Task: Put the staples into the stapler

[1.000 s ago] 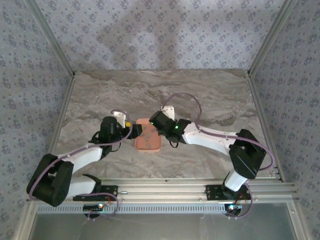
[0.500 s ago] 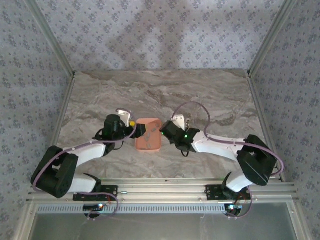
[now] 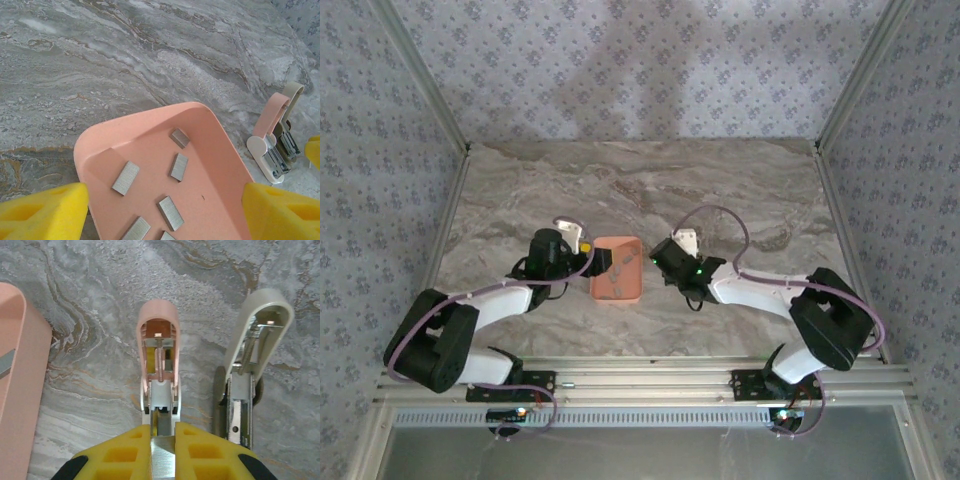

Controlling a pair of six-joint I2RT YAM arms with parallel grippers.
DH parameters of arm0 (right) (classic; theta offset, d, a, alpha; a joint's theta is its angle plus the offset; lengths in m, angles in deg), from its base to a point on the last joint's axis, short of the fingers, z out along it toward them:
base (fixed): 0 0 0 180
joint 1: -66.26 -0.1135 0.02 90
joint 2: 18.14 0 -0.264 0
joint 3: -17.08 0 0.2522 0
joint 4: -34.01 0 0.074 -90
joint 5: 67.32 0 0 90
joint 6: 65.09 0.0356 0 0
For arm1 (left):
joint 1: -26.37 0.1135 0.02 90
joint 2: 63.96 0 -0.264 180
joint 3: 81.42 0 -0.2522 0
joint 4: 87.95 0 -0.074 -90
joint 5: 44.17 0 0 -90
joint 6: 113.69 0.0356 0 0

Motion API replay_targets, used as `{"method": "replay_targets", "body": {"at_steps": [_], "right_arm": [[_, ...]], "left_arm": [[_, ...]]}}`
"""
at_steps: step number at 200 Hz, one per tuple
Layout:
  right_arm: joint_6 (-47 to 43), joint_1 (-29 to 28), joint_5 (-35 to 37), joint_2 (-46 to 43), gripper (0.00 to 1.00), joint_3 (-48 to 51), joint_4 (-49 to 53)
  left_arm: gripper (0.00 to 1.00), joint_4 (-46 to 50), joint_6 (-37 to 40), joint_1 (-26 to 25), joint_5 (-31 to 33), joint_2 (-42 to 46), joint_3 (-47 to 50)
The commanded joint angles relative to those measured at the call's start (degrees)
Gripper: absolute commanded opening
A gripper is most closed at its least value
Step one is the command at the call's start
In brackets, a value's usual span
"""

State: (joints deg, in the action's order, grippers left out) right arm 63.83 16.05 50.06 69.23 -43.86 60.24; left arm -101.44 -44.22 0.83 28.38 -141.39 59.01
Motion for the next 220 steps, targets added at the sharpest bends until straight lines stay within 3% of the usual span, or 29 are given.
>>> {"method": "replay_targets", "body": {"at_steps": [1, 220], "right_arm": [[-0.46, 0.38, -0.74, 1.7, 0.14, -0.88, -1.22], [0.32, 1.26, -1.71, 4.82, 0.13, -0.81, -1.85]], "left_arm": [[0.8, -1.46, 1.15, -0.43, -1.36, -0.47, -1.61], [0.8, -1.06, 1.81, -0.39, -1.25, -0.18, -1.62]]}}
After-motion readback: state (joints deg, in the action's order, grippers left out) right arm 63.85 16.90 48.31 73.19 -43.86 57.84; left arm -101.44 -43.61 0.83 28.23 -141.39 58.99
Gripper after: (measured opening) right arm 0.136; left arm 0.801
